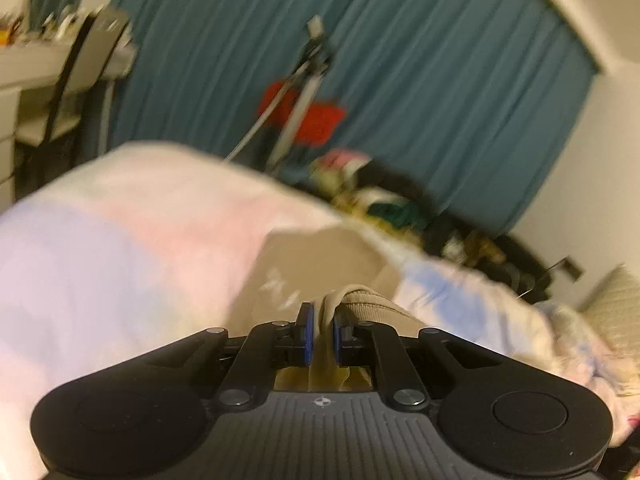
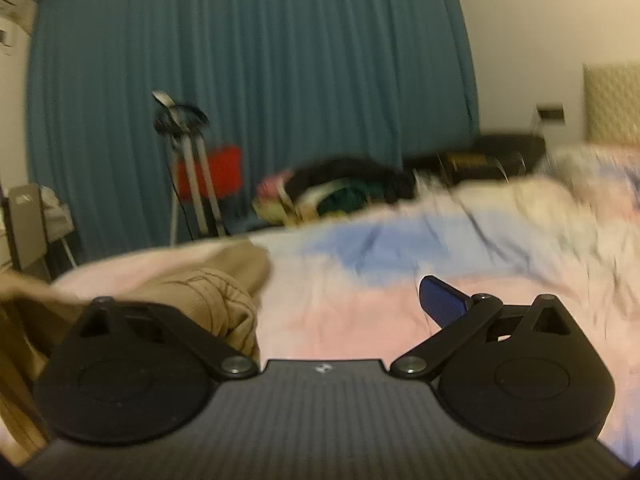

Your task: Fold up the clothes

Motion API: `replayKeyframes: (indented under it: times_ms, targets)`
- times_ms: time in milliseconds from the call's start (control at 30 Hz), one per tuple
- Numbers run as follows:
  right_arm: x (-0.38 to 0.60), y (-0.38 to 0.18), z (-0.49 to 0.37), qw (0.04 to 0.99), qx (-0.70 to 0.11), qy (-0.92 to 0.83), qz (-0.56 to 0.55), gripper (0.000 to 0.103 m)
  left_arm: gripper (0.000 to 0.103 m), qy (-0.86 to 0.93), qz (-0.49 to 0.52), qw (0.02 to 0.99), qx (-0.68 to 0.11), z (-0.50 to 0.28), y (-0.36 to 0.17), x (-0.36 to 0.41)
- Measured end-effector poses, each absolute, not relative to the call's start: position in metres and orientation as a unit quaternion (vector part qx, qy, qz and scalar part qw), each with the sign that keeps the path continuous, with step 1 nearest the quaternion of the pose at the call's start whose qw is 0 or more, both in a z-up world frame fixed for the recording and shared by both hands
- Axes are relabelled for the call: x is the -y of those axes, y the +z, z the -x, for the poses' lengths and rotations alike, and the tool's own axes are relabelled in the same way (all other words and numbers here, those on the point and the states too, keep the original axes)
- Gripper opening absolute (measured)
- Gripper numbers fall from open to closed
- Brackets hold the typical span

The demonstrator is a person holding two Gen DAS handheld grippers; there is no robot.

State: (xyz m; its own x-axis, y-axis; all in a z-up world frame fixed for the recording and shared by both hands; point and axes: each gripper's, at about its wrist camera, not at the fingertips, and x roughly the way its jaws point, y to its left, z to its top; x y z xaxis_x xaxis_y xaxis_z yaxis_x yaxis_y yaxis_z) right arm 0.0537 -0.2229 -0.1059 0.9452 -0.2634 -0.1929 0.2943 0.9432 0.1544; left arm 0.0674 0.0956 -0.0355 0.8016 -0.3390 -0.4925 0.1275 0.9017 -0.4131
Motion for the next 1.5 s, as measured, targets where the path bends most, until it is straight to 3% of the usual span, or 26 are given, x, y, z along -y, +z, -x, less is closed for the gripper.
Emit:
replayKeyframes:
  times_ms: [133, 200, 267, 400, 700, 867, 1167, 1500]
  targets:
    - [0.216, -0.108, -0.059, 0.987, -0.081, -0.119, -0.073, 0.103, 0.024, -0.097, 0.127, 0.921, -0.355, -0.078, -0.050, -0.089]
    - [0.214, -0.107, -0.061, 0.988, -0.082, -0.111, -0.071, 0.103, 0.050, -0.092, 0.089, 0.920, -0.371, -0.076, -0.052, -0.081]
    - [0.213, -0.105, -0.062, 0.989, -0.081, -0.100, -0.072, 0.103, 0.065, -0.094, 0.056, 0.921, -0.375, -0.072, -0.054, -0.075]
    - [0.211, -0.100, -0.065, 0.991, -0.079, -0.085, -0.070, 0.103, 0.083, -0.102, -0.005, 0.927, -0.360, -0.056, -0.059, -0.058]
    - [0.212, -0.101, -0.060, 0.991, -0.077, -0.071, -0.082, 0.103, 0.091, -0.023, -0.117, 0.965, -0.234, -0.046, -0.062, -0.014]
    - [0.214, -0.101, -0.060, 0.990, -0.078, -0.081, -0.088, 0.103, 0.092, 0.053, -0.084, 0.973, -0.208, -0.061, -0.062, -0.027]
    - [0.214, -0.103, -0.055, 0.990, -0.077, -0.094, -0.078, 0.103, 0.094, 0.046, 0.088, 0.979, -0.177, -0.007, -0.009, -0.102]
    - [0.217, -0.094, -0.043, 0.988, -0.041, -0.126, -0.077, 0.103, 0.093, -0.008, -0.054, 0.939, -0.341, -0.025, -0.052, -0.073]
